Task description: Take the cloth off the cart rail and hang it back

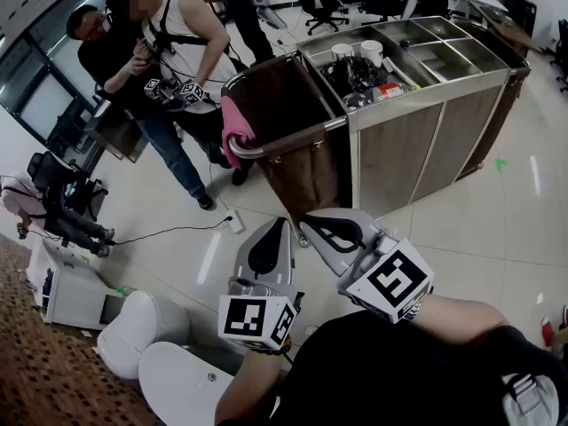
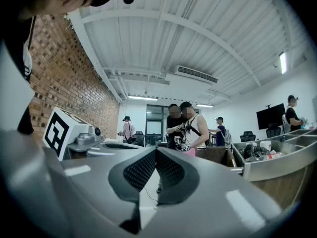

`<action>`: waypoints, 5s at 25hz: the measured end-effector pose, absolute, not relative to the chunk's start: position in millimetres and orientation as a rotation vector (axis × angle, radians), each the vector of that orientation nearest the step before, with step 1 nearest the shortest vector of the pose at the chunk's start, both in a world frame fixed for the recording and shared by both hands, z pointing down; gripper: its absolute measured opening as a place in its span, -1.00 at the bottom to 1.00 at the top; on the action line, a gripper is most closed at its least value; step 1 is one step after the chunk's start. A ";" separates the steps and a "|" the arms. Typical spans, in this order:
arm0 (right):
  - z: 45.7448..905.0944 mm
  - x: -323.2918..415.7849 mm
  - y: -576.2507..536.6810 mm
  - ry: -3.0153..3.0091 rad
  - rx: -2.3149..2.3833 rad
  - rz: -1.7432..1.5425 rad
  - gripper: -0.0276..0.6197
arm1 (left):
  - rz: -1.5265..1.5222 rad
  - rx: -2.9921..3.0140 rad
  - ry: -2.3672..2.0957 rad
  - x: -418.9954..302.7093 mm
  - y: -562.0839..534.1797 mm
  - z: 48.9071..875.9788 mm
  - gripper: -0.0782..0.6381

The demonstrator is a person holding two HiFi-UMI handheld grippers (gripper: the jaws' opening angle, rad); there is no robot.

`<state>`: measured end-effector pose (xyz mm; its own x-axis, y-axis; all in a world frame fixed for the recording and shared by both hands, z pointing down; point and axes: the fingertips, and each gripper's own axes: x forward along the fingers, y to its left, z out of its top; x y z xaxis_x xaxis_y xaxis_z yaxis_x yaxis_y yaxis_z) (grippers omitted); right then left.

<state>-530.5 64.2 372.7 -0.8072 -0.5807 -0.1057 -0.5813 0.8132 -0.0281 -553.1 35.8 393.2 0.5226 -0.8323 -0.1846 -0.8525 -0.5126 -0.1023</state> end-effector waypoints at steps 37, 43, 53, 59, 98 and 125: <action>352.9 -656.2 -192.8 3.030 -0.854 0.024 -0.48 | 0.297 -2.539 1.654 -707.3 -200.9 374.6 -0.77; 329.3 -755.0 -311.0 3.125 -0.886 0.082 -0.30 | 0.318 -2.616 1.658 -800.6 -299.8 333.2 -0.77; 398.3 -818.9 -411.9 3.277 -0.988 -0.227 -0.06 | 0.338 -2.685 1.662 -864.1 -388.0 373.7 -0.77; 415.6 -824.0 -425.2 3.363 -0.969 -0.356 -0.07 | 0.358 -2.718 1.658 -870.6 -411.1 387.3 -0.77; 268.4 -701.8 -290.9 3.100 -0.942 0.092 -0.74 | 0.341 -2.637 1.560 -762.1 -296.9 309.6 -0.77; 327.6 -545.1 -28.1 2.906 -0.861 0.148 -0.75 | 0.221 -2.533 1.501 -608.2 -45.5 359.4 -0.77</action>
<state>-545.1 -28.1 327.6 -0.8338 -0.5366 -0.1300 -0.5470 0.8348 0.0626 -608.2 -45.5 359.4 0.4767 -0.8503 -0.2231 -0.8785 -0.4700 -0.0860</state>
